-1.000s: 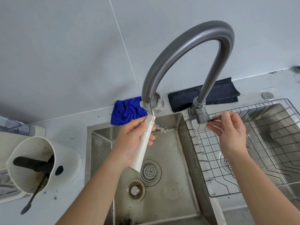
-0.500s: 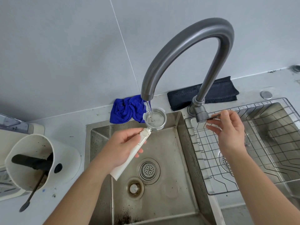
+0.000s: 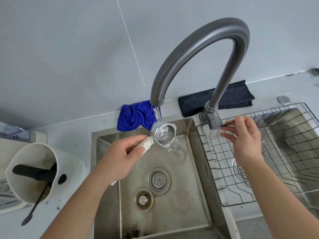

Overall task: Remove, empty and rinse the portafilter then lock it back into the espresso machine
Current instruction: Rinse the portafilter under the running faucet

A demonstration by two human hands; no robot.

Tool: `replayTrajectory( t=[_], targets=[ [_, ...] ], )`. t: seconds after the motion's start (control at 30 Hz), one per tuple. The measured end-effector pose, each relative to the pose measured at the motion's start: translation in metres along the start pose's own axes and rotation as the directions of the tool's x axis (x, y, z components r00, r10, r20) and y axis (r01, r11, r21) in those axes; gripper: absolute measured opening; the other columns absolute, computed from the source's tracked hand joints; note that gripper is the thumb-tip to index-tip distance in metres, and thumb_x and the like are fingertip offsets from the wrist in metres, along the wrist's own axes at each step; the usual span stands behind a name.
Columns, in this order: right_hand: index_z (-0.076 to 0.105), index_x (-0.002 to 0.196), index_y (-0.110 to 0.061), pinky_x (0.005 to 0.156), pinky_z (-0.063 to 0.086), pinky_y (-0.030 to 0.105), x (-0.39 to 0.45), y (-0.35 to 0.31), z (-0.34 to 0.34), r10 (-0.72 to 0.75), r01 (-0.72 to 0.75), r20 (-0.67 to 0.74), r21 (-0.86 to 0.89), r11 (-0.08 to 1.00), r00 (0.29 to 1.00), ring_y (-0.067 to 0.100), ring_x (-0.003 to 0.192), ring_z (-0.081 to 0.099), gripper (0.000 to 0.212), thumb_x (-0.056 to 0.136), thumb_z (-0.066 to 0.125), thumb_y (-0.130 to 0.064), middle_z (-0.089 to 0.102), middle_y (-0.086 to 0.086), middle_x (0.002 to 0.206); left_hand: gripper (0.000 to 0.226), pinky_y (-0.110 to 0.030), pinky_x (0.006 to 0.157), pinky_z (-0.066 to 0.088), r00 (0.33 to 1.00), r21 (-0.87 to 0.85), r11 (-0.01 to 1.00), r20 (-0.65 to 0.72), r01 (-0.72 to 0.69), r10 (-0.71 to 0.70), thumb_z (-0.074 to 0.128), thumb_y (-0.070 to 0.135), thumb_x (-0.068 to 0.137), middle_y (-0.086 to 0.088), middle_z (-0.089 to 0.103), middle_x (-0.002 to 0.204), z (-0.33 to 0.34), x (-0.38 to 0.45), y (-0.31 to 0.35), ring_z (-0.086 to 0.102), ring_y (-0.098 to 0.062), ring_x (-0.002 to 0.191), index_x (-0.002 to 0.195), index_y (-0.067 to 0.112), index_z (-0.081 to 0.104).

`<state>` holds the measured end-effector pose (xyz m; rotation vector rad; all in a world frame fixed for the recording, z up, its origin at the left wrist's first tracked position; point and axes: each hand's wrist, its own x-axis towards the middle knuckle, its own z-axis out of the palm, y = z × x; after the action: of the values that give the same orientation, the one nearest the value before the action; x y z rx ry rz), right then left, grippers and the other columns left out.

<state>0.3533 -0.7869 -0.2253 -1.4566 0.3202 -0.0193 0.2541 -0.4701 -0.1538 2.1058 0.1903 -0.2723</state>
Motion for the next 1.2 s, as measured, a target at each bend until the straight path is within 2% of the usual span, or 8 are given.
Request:
replayTrajectory(
  t=[0.23,0.43,0.6,0.7,0.8,0.93,1.1,1.2],
  targets=[
    [0.065,0.075,-0.033,0.072,0.06,0.034,-0.001,-0.001,0.002,0.0,0.0,-0.002,0.011,1.0,1.0,0.019,0.08,0.071,0.021,0.088,0.059,-0.049,0.072,-0.005,0.08,0.055,-0.009,0.079,0.046,0.992,0.087,0.993,-0.092,-0.082,0.09,0.062,0.015,0.091,0.036,0.066,0.103,-0.008,-0.004,0.003,0.063,0.008,0.098,0.105,0.068,0.056],
    [0.063,0.075,-0.03,0.07,0.059,0.032,-0.002,-0.002,0.002,0.003,-0.003,-0.003,0.018,1.0,1.0,0.02,0.079,0.072,0.023,0.086,0.06,-0.05,0.071,-0.005,0.079,0.041,-0.001,0.076,0.038,0.969,0.263,0.951,-0.137,-0.164,0.205,0.065,0.016,0.088,0.032,0.065,0.109,-0.01,-0.008,0.005,0.059,0.011,0.098,0.123,0.038,0.062],
    [0.064,0.072,-0.034,0.07,0.059,0.032,-0.003,-0.003,0.002,0.005,-0.005,0.001,0.017,1.0,1.0,0.02,0.078,0.071,0.022,0.085,0.06,-0.051,0.071,-0.006,0.078,0.037,-0.023,0.089,0.047,0.939,0.421,0.869,-0.096,-0.262,0.33,0.059,0.023,0.089,0.017,0.065,0.119,-0.01,-0.01,0.007,0.06,-0.001,0.107,0.125,0.028,0.062],
    [0.065,0.072,-0.035,0.069,0.059,0.031,-0.003,-0.004,0.002,0.007,-0.007,-0.001,0.019,1.0,1.0,0.02,0.077,0.071,0.021,0.085,0.06,-0.05,0.071,-0.006,0.078,0.036,-0.036,0.08,0.054,0.924,0.516,0.806,-0.067,-0.292,0.378,0.057,0.02,0.088,0.01,0.067,0.117,-0.009,-0.011,0.004,0.063,-0.011,0.103,0.124,0.023,0.063],
    [0.066,0.071,-0.036,0.068,0.059,0.029,-0.004,-0.005,0.002,0.002,-0.002,-0.002,0.022,1.0,1.0,0.019,0.076,0.071,0.021,0.086,0.06,-0.049,0.072,-0.006,0.077,0.034,-0.034,0.072,0.056,0.914,0.576,0.76,-0.051,-0.301,0.402,0.055,0.021,0.089,0.008,0.068,0.114,-0.008,-0.014,-0.002,0.063,-0.012,0.097,0.122,0.022,0.064],
    [0.066,0.072,-0.036,0.069,0.059,0.028,-0.004,-0.005,0.002,-0.006,0.006,-0.001,0.023,1.0,1.0,0.019,0.076,0.07,0.021,0.089,0.059,-0.046,0.071,-0.007,0.077,0.035,-0.024,0.072,0.051,0.92,0.574,0.766,-0.055,-0.289,0.389,0.051,0.025,0.089,0.011,0.066,0.114,-0.008,-0.018,-0.011,0.06,-0.006,0.098,0.122,0.024,0.063],
    [0.066,0.073,-0.034,0.072,0.06,0.029,-0.004,-0.004,0.002,0.001,-0.001,-0.012,0.036,0.999,1.0,0.022,0.078,0.07,0.02,0.089,0.059,-0.046,0.071,-0.004,0.079,0.037,-0.031,0.079,0.053,0.951,0.462,0.858,-0.086,-0.226,0.297,0.054,0.022,0.089,0.01,0.067,0.117,-0.004,-0.021,-0.024,0.063,-0.008,0.101,0.126,0.022,0.062],
    [0.065,0.075,-0.031,0.073,0.06,0.03,-0.004,-0.003,0.001,0.004,-0.003,-0.013,0.048,0.999,1.0,0.022,0.078,0.07,0.02,0.09,0.059,-0.044,0.071,-0.004,0.08,0.036,-0.009,0.082,0.043,0.967,0.338,0.926,-0.129,-0.166,0.22,0.058,0.02,0.091,0.027,0.063,0.112,0.004,-0.024,-0.03,0.057,0.011,0.101,0.126,0.027,0.062]
  ],
)
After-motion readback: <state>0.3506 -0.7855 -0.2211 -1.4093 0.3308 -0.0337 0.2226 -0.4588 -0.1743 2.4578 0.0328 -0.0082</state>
